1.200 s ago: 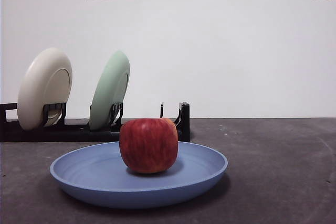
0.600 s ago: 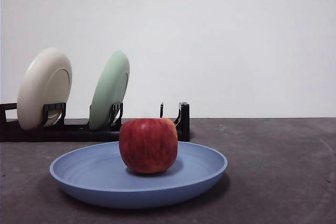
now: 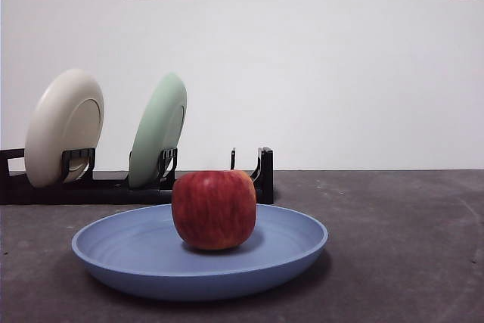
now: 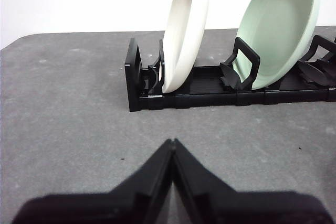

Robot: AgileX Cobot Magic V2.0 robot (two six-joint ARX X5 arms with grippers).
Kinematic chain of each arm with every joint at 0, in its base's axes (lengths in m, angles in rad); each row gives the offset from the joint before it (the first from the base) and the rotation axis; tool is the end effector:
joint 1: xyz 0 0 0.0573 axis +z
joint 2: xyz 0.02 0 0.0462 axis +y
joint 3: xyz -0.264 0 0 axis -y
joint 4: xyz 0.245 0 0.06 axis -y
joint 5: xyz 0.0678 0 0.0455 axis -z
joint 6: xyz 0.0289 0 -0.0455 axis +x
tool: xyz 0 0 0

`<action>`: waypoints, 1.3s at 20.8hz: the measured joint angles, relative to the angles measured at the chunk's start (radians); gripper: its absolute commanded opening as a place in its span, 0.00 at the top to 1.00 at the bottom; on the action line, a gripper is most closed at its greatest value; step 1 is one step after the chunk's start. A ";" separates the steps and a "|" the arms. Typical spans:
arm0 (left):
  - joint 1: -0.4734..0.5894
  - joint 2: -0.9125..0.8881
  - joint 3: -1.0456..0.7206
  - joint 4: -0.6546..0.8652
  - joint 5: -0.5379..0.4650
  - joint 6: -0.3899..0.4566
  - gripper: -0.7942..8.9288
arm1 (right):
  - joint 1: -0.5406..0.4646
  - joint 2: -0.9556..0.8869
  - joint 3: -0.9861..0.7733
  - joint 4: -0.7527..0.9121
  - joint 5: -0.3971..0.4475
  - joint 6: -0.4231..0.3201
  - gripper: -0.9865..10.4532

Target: Take the blue plate from the plate rack,put the plate on the table,take the apple from the table,put the apple in the plate

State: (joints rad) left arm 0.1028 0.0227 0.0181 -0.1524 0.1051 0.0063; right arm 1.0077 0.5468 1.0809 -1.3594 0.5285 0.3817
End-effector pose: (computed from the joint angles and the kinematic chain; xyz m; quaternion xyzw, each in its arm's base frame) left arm 0.0965 0.0069 0.1533 -0.0050 0.0780 -0.0014 0.9969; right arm 0.0325 0.0241 0.3490 -0.1048 0.3244 0.1587 0.9266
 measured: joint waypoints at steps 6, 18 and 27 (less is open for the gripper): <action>0.000 0.000 0.000 0.000 0.000 0.000 0.92 | -0.201 -0.013 -0.064 0.074 0.077 -0.058 0.91; 0.000 0.001 0.000 0.000 0.000 0.000 0.92 | -0.898 -0.258 -0.854 1.412 -0.500 -0.452 0.91; 0.000 0.001 0.000 0.000 0.000 0.000 0.92 | -0.964 -0.433 -1.056 1.379 -0.472 -0.406 0.91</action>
State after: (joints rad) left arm 0.1028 0.0235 0.0181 -0.1520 0.1051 0.0063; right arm 0.0433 0.1139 0.0246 0.0193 0.0563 -0.0246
